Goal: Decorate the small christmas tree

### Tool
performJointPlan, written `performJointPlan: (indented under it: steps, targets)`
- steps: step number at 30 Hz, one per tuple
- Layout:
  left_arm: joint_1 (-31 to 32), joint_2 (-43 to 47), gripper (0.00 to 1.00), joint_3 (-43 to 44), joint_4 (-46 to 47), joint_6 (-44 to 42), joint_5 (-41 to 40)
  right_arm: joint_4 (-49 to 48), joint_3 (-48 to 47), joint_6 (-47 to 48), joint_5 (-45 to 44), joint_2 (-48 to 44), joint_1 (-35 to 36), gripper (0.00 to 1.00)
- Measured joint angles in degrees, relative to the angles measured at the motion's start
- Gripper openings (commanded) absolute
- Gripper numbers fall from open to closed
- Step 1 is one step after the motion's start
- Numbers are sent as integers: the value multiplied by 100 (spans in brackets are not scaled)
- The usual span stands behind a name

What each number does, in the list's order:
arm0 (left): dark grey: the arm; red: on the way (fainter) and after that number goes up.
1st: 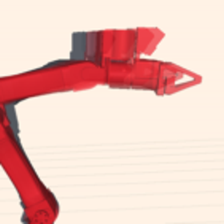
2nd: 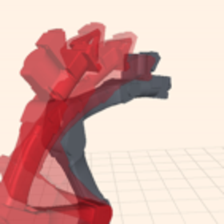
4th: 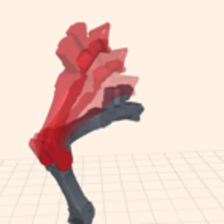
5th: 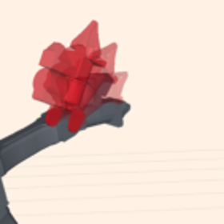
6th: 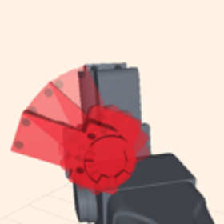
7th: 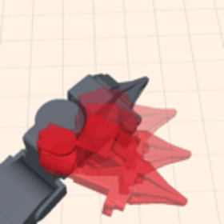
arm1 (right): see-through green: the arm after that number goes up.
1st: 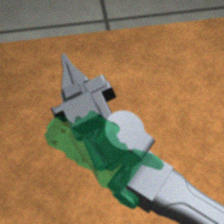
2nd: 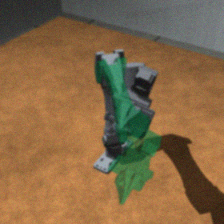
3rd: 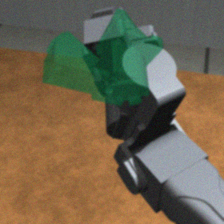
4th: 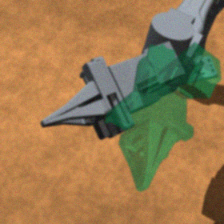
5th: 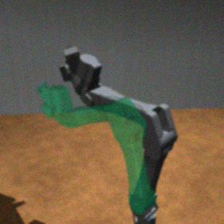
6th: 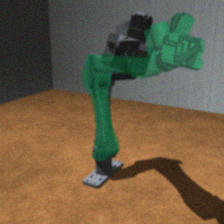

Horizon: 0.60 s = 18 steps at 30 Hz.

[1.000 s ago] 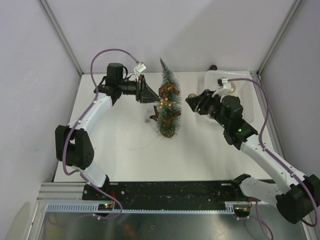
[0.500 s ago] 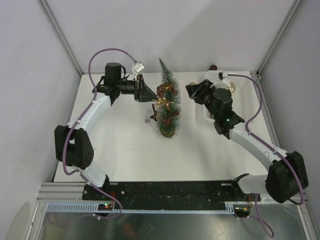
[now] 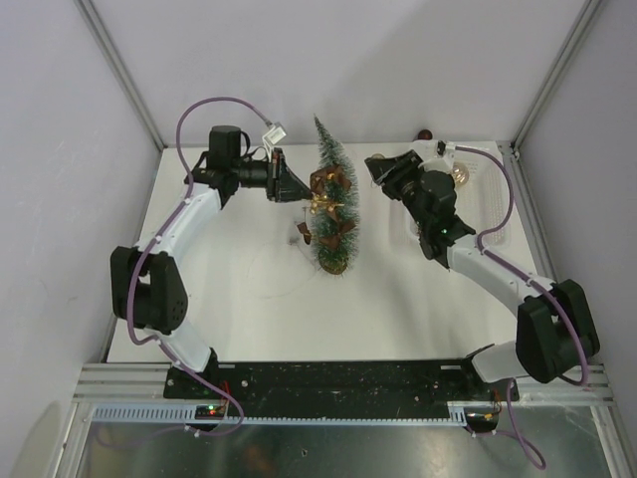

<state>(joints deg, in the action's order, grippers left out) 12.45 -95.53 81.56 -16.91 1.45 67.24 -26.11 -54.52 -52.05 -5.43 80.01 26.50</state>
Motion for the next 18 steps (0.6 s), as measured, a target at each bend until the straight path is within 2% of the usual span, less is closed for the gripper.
performJointPlan:
  steps: [18]
  targets:
    - [107,-356,24,170,-4,2,2,-632,-79,-905,-22,345,157,15]
